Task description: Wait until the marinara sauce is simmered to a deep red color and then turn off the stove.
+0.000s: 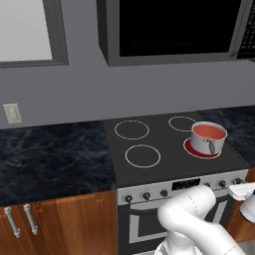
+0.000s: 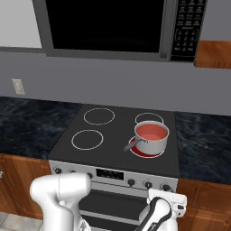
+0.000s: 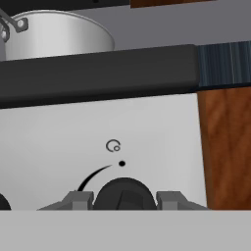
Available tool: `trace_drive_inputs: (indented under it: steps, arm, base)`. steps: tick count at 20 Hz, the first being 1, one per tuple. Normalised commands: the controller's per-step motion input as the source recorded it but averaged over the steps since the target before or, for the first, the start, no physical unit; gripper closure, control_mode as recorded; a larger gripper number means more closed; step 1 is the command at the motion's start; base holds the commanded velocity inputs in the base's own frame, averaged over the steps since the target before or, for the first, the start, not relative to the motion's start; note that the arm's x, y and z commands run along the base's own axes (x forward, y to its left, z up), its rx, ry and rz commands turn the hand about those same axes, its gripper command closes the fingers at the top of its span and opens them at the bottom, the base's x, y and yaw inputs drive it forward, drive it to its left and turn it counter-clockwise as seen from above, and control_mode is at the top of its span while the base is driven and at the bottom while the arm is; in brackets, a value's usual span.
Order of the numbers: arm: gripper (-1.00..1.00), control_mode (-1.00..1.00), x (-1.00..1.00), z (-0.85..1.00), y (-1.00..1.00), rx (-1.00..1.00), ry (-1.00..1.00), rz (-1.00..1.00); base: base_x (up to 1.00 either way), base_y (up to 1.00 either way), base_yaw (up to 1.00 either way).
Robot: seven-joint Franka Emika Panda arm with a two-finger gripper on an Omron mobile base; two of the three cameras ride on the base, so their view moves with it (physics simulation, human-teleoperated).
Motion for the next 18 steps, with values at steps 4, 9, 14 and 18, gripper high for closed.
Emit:
trace_drive_inputs:
  steps: [4, 9, 14, 18]
  arm:
    - [1.0, -1.0, 0.0, 0.0, 0.0, 0.0, 0.0, 0.0]
    - [1.0, -1.0, 0.0, 0.0, 0.0, 0.0, 0.0, 0.0]
    - [1.0, -1.0, 0.0, 0.0, 0.0, 0.0, 0.0, 0.0]
    - [1.0, -1.0, 0.0, 0.0, 0.0, 0.0, 0.0, 0.0]
  base:
    - [0.0, 0.0, 0.0]
    - [0.0, 0.0, 0.0]
    - [0.0, 0.0, 0.0]
    - [0.0, 0.0, 0.0]
